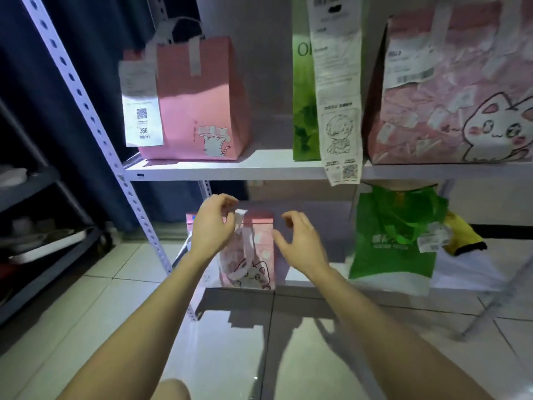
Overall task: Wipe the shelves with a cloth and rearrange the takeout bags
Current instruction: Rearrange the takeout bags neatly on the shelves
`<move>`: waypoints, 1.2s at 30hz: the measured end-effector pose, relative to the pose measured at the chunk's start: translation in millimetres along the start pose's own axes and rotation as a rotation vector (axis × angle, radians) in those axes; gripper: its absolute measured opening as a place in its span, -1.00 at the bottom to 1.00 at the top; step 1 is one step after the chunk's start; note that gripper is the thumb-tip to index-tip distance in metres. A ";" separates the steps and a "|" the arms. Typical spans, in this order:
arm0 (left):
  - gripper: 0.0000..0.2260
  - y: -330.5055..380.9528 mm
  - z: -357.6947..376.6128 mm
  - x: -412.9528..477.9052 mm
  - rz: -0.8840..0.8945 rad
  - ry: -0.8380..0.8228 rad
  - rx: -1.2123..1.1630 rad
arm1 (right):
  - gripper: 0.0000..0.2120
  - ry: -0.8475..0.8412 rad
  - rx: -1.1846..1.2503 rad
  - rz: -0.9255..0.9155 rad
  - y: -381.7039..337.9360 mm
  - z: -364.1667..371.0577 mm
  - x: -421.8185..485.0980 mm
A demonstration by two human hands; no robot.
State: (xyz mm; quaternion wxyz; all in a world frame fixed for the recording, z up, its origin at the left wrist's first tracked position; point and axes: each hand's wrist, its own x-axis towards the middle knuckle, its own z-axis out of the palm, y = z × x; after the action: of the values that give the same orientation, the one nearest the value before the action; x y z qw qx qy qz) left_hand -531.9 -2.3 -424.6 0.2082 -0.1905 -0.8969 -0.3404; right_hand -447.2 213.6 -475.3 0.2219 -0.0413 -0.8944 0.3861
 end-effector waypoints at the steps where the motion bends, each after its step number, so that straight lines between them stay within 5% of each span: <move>1: -0.63 -2.9 0.2 6.2 0.035 -0.060 0.060 | -0.51 -0.064 -0.020 0.079 1.1 4.6 2.9; 4: -0.41 -14.8 6.9 26.3 0.089 -0.333 0.277 | -0.30 -0.187 -0.045 0.286 5.4 29.4 11.9; 7: -0.45 -34.8 21.8 33.4 0.124 -0.443 0.444 | -0.29 -0.265 -0.067 0.342 22.0 62.3 5.5; 10: -0.48 -67.8 30.5 26.7 0.204 -0.236 0.409 | -0.45 -0.232 -0.089 0.326 43.1 99.0 -15.9; 14: -0.59 -122.0 35.4 -41.9 0.050 0.254 -0.014 | -0.49 -0.131 -0.101 0.343 51.1 134.5 -48.7; 16: -0.51 -148.0 42.1 -70.1 -0.206 0.216 -0.174 | -0.56 -0.086 -0.092 0.325 52.3 141.2 -52.4; 19: -0.44 -177.9 52.2 -98.4 -0.476 -0.058 -0.302 | -0.59 -0.069 -0.079 0.337 53.7 143.5 -50.5; 23: -0.47 -187.3 60.4 -120.5 -0.461 -0.242 -0.268 | -0.60 -0.061 -0.009 0.432 53.1 146.4 -49.0; 29: -0.33 -198.4 67.4 -115.0 -0.458 -0.244 -0.154 | -0.71 -0.033 -0.019 0.412 54.6 161.7 -43.9; 36: -0.19 -210.3 52.9 -103.5 -0.432 -0.165 -0.278 | -0.73 -0.160 0.010 0.345 33.5 201.8 -15.9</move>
State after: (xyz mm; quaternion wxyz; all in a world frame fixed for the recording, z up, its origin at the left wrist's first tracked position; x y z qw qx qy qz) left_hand -559.5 -132.9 -624.5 0.0287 -0.0487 -0.8754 -0.4800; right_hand -522.8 97.4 -626.7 0.0806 -0.1620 -0.8869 0.4250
